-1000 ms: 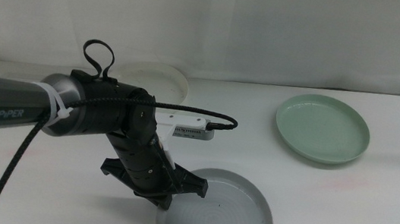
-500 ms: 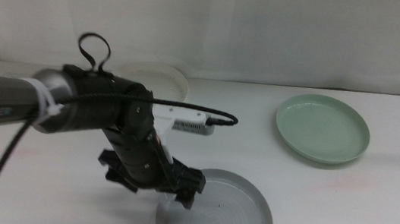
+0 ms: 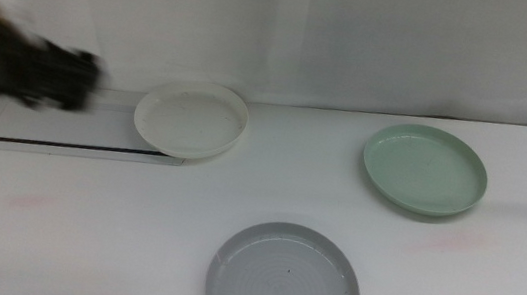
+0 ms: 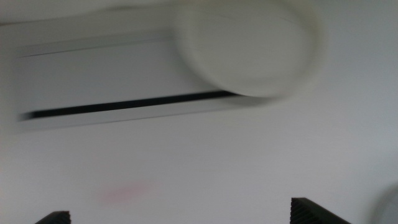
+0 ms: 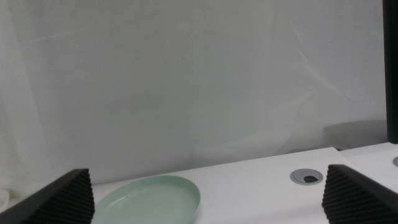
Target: Stack the three bowls on top of each other.
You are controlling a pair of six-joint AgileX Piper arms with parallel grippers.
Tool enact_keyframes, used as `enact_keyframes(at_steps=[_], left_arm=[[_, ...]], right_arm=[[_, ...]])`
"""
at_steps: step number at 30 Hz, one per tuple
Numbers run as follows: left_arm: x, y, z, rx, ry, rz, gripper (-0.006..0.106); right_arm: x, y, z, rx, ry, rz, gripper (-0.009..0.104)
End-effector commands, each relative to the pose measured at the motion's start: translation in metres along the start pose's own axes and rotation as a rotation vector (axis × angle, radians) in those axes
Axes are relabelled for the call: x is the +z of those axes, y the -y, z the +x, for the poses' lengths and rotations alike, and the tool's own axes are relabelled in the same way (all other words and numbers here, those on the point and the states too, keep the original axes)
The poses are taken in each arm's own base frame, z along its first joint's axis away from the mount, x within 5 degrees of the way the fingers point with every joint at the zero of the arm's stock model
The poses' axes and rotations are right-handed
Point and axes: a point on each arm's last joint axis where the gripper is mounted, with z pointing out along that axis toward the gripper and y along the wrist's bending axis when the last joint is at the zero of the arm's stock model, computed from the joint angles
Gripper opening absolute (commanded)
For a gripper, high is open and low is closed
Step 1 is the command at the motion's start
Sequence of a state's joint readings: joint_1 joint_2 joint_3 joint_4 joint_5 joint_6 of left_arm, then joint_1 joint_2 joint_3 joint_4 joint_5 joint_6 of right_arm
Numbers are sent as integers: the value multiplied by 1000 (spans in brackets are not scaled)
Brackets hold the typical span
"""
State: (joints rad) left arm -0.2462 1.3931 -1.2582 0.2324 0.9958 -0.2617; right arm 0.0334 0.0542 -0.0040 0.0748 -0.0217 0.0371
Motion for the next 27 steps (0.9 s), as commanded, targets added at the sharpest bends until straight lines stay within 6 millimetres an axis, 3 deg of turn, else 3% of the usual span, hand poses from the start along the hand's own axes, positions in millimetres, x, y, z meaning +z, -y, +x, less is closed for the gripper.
enact_keyframes(at_steps=[1,3,6,12,17,18,21,27], left_arm=[[-27,-28,7,-93,28,-46,92],[-46,-42,12,-135,72,-65,92],[-63,-48,16,-149,134,-64,92],[-54,-42,3,-163,210,-10,92],[-21,-36,-25,-163,194,13,92],[-5,-33,-41,-159,183,15,92],[23,-30,-64,-154,155,13,92],[92,-19,-101,-157,73,20,92]], right_arm=[[0,2,12,-6,-21,7,103],[0,2,12,-6,-21,7,103],[0,2,12,-6,-21,7,103],[0,2,12,-6,-21,7,103],[0,2,12,-6,-21,7,103],[0,2,12,-6,-21,7,103],[0,2,12,-6,-21,7,103],[0,2,12,-6,-21,7,103]])
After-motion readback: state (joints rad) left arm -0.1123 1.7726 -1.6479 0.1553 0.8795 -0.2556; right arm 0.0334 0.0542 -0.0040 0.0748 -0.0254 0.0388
